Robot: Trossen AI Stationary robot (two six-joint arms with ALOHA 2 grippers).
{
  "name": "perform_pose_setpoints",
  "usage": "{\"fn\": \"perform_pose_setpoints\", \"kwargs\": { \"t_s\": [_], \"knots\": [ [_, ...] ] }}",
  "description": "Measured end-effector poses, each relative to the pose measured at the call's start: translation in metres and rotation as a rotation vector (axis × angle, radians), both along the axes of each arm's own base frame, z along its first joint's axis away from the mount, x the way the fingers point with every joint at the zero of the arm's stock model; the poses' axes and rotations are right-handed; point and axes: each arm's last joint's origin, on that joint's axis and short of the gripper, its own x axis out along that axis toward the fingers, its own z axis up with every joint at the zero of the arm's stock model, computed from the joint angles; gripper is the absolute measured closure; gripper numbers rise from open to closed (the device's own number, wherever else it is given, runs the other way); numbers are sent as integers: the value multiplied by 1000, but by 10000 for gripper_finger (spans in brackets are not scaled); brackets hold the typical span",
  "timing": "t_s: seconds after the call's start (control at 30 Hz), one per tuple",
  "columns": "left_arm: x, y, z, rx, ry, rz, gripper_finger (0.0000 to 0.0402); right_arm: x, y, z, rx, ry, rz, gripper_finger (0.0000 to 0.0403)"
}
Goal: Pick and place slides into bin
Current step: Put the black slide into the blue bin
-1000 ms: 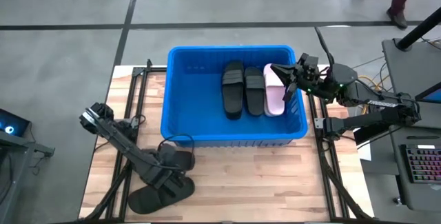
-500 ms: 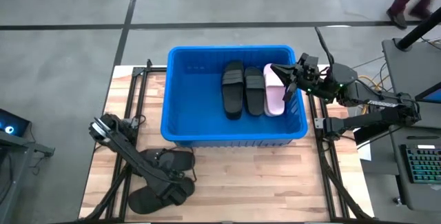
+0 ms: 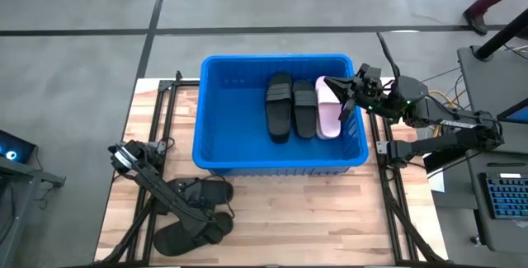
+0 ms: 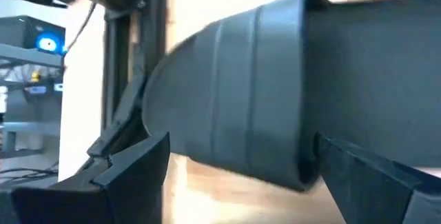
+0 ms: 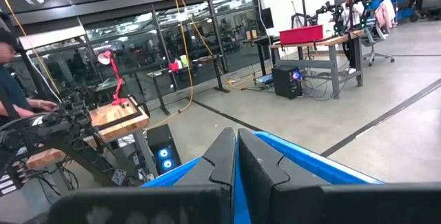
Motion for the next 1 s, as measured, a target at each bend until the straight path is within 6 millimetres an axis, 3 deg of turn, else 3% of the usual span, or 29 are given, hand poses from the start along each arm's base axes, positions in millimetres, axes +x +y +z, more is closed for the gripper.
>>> {"fn": "perform_pose_setpoints", "kwargs": {
  "t_s": [0.6, 0.77, 1.0],
  "knots": [
    [-14, 10, -29, -7, 93, 45, 66, 0, 0, 0, 7, -4, 2, 394],
    [-13, 9, -30, -18, 80, 44, 108, 0, 0, 0, 7, -4, 2, 394],
    [-12, 9, -30, -14, 67, 36, 208, 0, 0, 0, 7, -4, 2, 394]
  ]
}}
